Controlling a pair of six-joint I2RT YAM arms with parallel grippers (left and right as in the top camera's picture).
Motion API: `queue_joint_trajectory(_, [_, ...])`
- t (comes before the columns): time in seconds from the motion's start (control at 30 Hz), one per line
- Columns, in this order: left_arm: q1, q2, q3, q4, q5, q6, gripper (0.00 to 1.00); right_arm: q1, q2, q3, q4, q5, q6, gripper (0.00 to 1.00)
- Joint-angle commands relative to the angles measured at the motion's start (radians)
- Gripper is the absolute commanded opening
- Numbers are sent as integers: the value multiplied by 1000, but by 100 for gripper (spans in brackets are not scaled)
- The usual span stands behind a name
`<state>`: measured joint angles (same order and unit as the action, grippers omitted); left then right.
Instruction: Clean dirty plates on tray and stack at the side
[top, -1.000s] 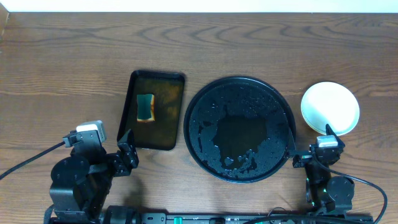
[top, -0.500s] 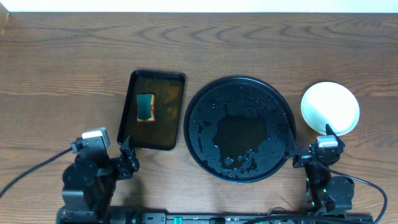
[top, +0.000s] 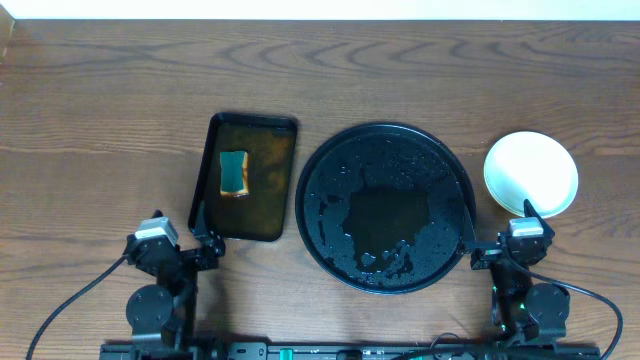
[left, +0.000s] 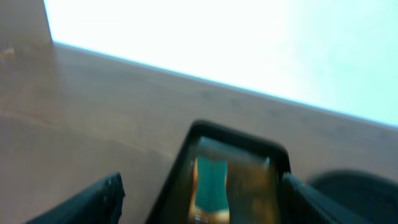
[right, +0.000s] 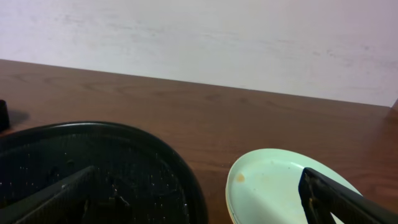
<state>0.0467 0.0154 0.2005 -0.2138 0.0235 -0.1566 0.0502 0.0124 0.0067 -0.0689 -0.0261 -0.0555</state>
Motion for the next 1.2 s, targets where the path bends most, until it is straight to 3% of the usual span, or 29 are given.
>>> queue_joint_trajectory(0.0, [21,-14,-60,131,-6,16,79,2,-6,-1,-4,-1,10,99])
queue_joint_trajectory(0.2, [22,-14,-195,390,-8,48,79,2,-6,-1,-4,-1,10,99])
queue_joint_trajectory(0.5, [22,-14,-196,133,-10,48,79,2,-6,-1,-4,-1,10,99])
queue_joint_trajectory(1.17, [22,-11,-196,143,-9,48,79,2,-6,-1,-4,-1,10,99])
